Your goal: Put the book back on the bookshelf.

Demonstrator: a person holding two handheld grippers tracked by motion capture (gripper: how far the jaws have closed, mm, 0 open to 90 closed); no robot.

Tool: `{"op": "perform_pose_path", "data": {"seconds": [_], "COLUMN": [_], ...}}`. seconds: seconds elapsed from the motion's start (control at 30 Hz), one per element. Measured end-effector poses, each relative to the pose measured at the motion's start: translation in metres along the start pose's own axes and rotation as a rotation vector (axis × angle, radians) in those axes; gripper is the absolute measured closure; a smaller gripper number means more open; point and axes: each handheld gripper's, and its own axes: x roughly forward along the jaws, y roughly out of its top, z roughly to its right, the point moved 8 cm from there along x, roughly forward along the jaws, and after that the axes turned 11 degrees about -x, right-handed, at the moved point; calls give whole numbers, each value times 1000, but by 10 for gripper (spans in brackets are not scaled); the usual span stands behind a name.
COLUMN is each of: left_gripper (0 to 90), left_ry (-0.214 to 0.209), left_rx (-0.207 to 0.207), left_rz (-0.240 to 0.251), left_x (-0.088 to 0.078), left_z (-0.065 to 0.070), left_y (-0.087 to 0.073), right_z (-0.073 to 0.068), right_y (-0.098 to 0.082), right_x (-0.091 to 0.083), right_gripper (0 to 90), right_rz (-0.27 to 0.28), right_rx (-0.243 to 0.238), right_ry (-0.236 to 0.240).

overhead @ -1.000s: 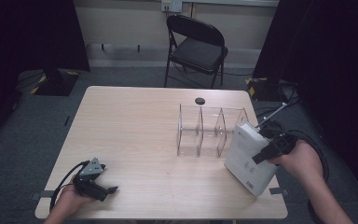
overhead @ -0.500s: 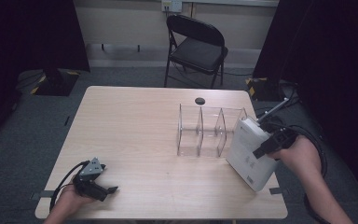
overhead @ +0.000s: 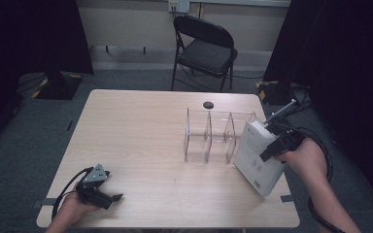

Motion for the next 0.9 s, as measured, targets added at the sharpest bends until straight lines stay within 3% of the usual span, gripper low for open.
{"op": "perform_pose_path", "data": {"seconds": [0.9], "left_gripper": [0], "left_ry": [1], "left_rx": [-3], "left_rz": [3], "left_x": [0], "left_z": [0], "left_y": [0], "right_z": [10], "right_y": [16], "right_x": [-3], "right_gripper": [528], "right_rz": [4], "right_rx": [28], "right_ry": [-18]}}
